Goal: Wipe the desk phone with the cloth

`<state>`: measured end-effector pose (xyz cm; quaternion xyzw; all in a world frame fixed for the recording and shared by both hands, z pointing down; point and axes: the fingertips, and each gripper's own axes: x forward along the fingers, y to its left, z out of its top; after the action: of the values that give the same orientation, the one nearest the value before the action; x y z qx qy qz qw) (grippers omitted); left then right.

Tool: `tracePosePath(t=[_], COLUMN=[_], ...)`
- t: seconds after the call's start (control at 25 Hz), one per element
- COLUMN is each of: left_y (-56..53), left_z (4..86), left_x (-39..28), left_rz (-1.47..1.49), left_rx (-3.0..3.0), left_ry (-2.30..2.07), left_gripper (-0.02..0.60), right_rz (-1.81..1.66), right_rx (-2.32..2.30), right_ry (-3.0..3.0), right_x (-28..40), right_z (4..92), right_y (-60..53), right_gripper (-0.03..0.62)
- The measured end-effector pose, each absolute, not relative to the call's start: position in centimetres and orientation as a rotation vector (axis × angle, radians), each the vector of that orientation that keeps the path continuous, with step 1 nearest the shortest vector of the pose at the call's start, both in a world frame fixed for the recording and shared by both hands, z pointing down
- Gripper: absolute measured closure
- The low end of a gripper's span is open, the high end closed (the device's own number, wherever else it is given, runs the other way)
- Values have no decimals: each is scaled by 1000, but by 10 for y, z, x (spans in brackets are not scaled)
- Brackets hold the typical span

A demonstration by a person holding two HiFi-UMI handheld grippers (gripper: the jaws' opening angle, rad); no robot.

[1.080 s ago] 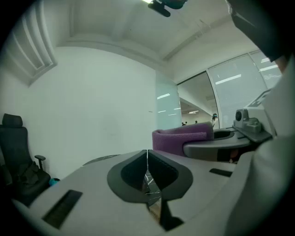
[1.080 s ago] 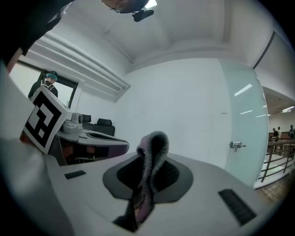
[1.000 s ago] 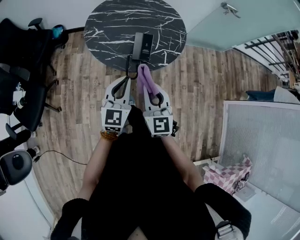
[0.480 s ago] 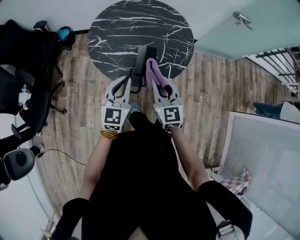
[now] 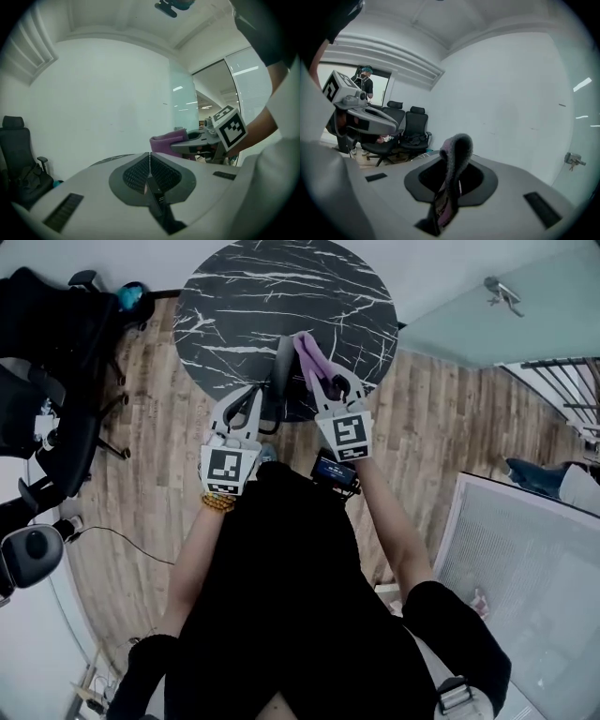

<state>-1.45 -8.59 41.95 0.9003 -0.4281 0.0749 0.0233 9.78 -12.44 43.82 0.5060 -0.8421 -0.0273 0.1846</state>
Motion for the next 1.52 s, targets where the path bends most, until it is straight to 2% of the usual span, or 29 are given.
tracePosePath(t=[0.6, 1.12, 1.52], left_y=[-139, -134, -131], left_z=[438, 450, 452], left_x=[-36, -42, -37], left_rz=[252, 298, 302], left_rx=[2729, 2703, 2706], left_ry=[-1352, -1338, -1324], left_gripper=[563, 563, 563], right_rz=[-434, -236, -135], right_rx=[1288, 950, 912], right_ry=[-2073, -1977, -1997], right_x=[108, 79, 72], right_z=[501, 627, 646], right_y=[-262, -258, -253], right_gripper=[531, 531, 530])
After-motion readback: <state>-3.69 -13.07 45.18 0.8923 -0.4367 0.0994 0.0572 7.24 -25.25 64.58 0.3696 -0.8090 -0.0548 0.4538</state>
